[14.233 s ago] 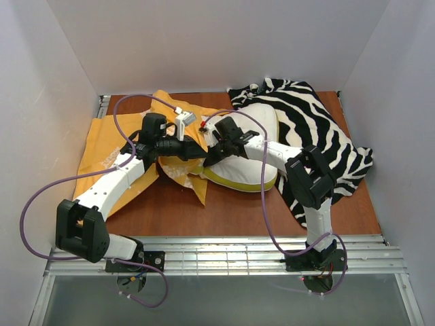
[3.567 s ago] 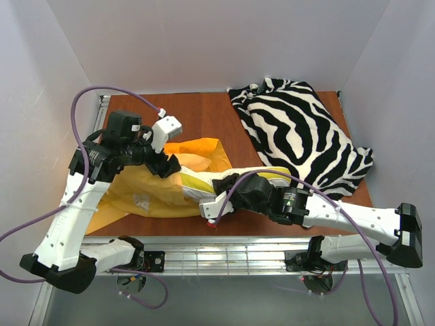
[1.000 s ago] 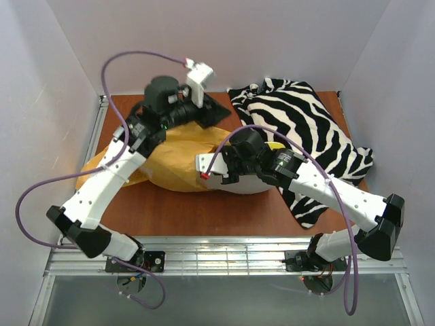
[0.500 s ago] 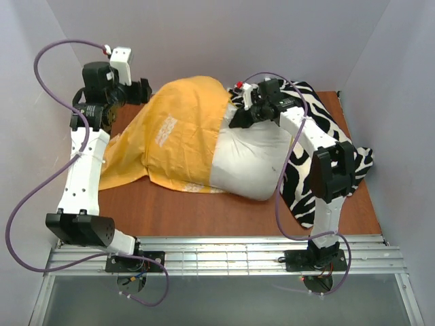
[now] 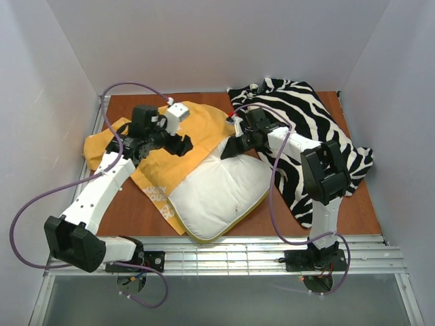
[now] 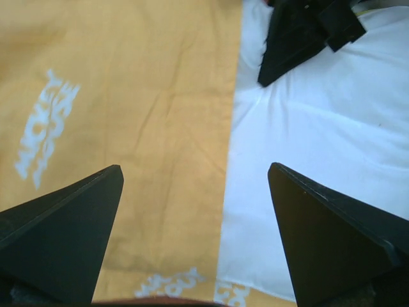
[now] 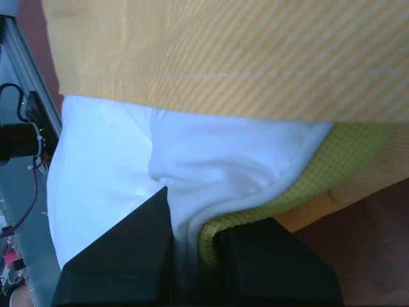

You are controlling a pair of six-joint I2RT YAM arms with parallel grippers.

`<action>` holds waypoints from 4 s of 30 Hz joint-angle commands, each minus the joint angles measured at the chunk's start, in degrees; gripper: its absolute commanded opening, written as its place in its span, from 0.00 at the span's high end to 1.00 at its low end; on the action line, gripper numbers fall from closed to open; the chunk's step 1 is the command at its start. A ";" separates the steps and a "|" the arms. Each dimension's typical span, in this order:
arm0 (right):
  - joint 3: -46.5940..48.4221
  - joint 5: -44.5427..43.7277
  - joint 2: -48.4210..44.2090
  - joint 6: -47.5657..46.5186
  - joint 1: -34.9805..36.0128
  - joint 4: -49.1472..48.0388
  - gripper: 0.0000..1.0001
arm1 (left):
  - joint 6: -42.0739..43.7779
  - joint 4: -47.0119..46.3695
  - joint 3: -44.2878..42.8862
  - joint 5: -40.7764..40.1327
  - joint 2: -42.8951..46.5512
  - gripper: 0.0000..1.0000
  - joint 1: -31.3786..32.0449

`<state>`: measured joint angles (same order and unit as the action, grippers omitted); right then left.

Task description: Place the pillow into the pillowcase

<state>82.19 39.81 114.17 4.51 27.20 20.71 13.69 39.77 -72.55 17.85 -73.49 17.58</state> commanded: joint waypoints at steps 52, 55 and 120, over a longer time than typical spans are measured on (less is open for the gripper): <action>7.19 -7.63 -13.53 -5.98 -8.38 12.13 0.02 | -7.88 -16.21 1.81 -2.81 -24.67 0.98 2.81; 0.28 -6.07 -18.97 -8.38 -10.14 18.57 0.01 | -10.34 -17.62 -2.49 -3.43 -30.12 0.99 1.14; -35.08 -6.59 -19.59 12.80 -2.33 -26.68 0.99 | 4.24 -6.64 -32.65 -4.32 -40.85 1.00 18.27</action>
<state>48.29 34.70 97.32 18.85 25.04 0.45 19.35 29.54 -104.01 6.33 -115.72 34.37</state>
